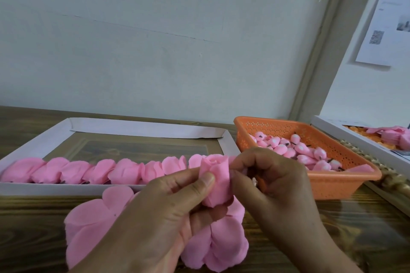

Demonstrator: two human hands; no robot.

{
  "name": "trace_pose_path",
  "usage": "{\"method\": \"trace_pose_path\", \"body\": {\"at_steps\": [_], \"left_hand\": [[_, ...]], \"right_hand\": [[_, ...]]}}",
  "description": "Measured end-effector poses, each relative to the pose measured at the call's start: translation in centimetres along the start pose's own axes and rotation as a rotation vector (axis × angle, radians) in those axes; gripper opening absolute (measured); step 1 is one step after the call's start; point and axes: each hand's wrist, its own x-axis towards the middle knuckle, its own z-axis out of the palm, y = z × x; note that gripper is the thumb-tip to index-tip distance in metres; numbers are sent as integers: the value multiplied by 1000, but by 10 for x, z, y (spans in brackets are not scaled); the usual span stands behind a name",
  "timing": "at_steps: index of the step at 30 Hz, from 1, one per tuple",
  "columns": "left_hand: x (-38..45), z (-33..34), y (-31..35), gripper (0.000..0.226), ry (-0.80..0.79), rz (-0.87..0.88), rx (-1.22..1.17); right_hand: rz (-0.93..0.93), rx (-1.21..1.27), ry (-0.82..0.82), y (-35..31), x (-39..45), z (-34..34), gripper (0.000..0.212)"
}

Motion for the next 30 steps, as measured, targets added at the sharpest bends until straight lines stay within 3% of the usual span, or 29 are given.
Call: {"method": "trace_pose_path", "body": {"at_steps": [4,9,13,19,24,27,30], "left_hand": [[2,2,-4,24,65,55,-38],[4,2,-8,24,90,114,-6],[5,1,-12,25,160,140,22],[5,7,-13,21,319,180,15],[5,16,-15,17,406,170,-65],[2,25,-17,27,354,148,-92],[-2,25,-15,17,291,140,27]], "right_hand": [[-5,20,9,-5,-3,7,16],[42,-47,74,-1,-4,14,3],[75,-3,100,3,-5,17,23],[-84,-145,145,2,-10,36,42],[-225,-441,236,6,-15,49,24],[-270,-552,326,8,-15,49,12],[-299,-509,359,9,-13,43,11]]}}
